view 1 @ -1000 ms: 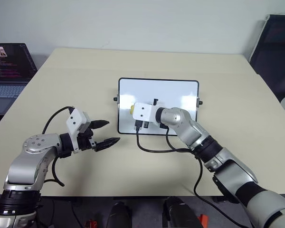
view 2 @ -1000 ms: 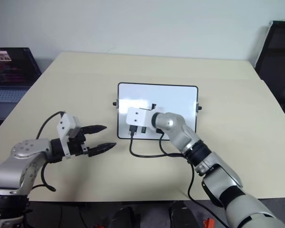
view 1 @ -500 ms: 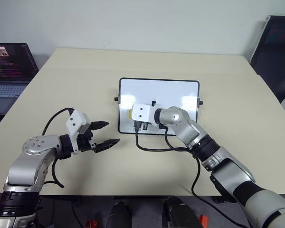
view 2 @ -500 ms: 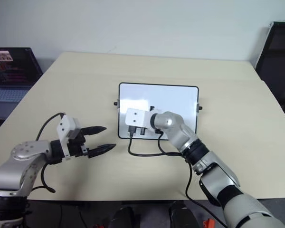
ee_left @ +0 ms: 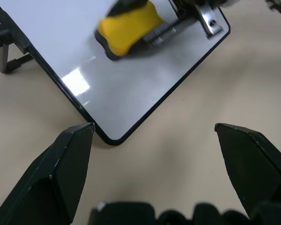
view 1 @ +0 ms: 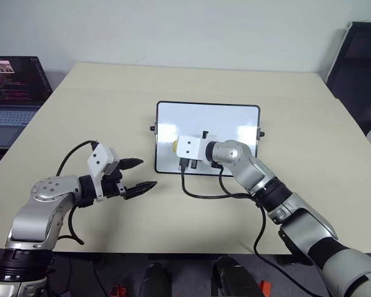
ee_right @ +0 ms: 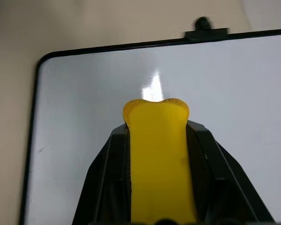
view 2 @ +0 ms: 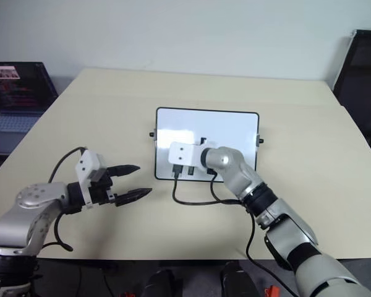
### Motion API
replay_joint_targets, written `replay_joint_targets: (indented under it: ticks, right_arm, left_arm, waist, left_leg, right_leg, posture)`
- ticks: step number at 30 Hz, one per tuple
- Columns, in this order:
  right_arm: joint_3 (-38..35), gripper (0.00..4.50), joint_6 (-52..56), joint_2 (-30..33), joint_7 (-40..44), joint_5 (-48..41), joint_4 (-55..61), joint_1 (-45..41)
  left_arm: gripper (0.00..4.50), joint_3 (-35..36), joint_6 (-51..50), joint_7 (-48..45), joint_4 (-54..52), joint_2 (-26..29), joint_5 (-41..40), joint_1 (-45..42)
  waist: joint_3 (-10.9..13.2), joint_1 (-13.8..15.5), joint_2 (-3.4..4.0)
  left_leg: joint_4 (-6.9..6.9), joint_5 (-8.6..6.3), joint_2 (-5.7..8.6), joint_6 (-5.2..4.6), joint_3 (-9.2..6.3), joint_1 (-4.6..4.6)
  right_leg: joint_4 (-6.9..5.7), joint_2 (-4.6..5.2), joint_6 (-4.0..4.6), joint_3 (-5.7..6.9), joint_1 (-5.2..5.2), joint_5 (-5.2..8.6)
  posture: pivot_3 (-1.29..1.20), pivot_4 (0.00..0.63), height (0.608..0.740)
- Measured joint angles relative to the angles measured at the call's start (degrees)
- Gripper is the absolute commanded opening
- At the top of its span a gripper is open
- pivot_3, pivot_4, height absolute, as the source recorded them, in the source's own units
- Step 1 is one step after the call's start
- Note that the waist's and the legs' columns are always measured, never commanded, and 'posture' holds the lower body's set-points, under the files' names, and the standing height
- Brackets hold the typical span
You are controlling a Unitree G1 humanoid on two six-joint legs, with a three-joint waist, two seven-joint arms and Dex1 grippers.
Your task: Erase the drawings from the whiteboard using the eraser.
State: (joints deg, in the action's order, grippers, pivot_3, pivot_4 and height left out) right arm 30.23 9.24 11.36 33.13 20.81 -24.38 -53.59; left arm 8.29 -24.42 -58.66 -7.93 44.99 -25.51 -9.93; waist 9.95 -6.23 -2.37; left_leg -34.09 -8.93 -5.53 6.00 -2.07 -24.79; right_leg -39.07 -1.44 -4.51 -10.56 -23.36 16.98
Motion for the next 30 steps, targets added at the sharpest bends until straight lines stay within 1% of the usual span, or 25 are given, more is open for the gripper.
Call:
replay_joint_targets:
  ticks: [2,6,9,16,20,26,28,30]
  right_arm:
    - [-0.1,1.22,0.1,0.9,0.8,0.3,0.4,-0.1]
    - [0.5,1.22,1.5,2.1,6.3,0.3,4.0,2.3]
    - [1.5,1.22,2.6,2.5,8.7,0.5,6.3,3.8]
    - [0.6,1.22,2.4,2.0,2.5,1.5,4.0,2.1]
    - [0.5,1.22,2.8,2.3,3.1,1.5,4.4,2.2]
    - [0.7,1.22,6.3,4.1,10.5,1.1,10.3,5.4]
    - [0.7,1.22,6.3,3.6,9.5,1.1,9.9,5.4]
    - [0.3,1.22,5.5,2.2,6.0,1.1,7.6,4.4]
  left_arm:
    - [4.5,-0.1,0.2,-0.5,0.1,0.0,0.1,-0.1]
    - [4.5,-0.2,0.3,-0.8,1.0,0.0,0.2,-0.9]
    - [4.5,-0.3,0.7,-1.0,1.5,0.0,0.2,-1.7]
    - [4.5,-1.3,0.1,-0.6,1.3,-0.3,-0.1,-3.4]
    - [4.5,-1.4,-1.0,0.0,1.1,-0.4,-0.4,-4.1]
    - [4.5,-1.8,-2.2,0.8,0.4,-0.8,-0.9,-5.0]
    - [4.5,-1.9,-2.7,1.0,0.0,-0.9,-0.9,-5.5]
    - [4.5,-2.0,-2.9,1.3,-0.5,-0.9,-1.0,-5.9]
  waist:
    - [0.0,0.1,-0.02]
    - [0.0,0.1,-0.03]
    - [0.0,0.0,-0.02]
    - [0.0,0.1,-0.01]
    - [0.0,0.2,-0.01]
    - [0.0,0.5,-0.02]
    - [0.0,0.4,-0.01]
    - [0.0,0.1,0.0]
  left_leg:
    - [-0.01,0.01,0.03,-0.01,0.0,0.04]
    - [0.01,0.01,0.04,-0.02,0.0,0.04]
    - [0.04,0.01,0.01,-0.02,-0.02,0.04]
    - [0.0,0.04,0.06,-0.04,-0.02,0.04]
    - [-0.03,0.05,0.07,-0.05,-0.03,0.04]
    - [0.05,0.05,0.05,-0.05,-0.04,0.03]
    - [0.05,0.05,0.04,-0.05,-0.04,0.03]
    - [0.04,0.06,0.05,-0.05,-0.04,0.03]
  right_leg:
    - [0.04,0.09,0.0,0.09,-0.07,0.01]
    - [0.05,0.1,-0.01,0.09,0.15,0.02]
    - [0.04,0.07,0.0,0.11,0.14,0.04]
    - [0.03,0.13,-0.01,0.15,0.02,0.0]
    - [0.04,0.15,-0.01,0.16,0.06,0.01]
    - [0.05,0.13,0.0,0.19,0.16,0.07]
    - [0.03,0.12,-0.01,0.19,0.15,0.07]
    - [0.01,0.12,0.0,0.18,0.14,0.02]
  posture:
    - [0.0,0.15,0.74]
    - [0.0,0.15,0.74]
    - [0.0,0.15,0.74]
    - [0.0,0.15,0.74]
    - [0.0,0.15,0.74]
    - [0.0,0.15,0.74]
    - [0.0,0.15,0.74]
    - [0.0,0.15,0.74]
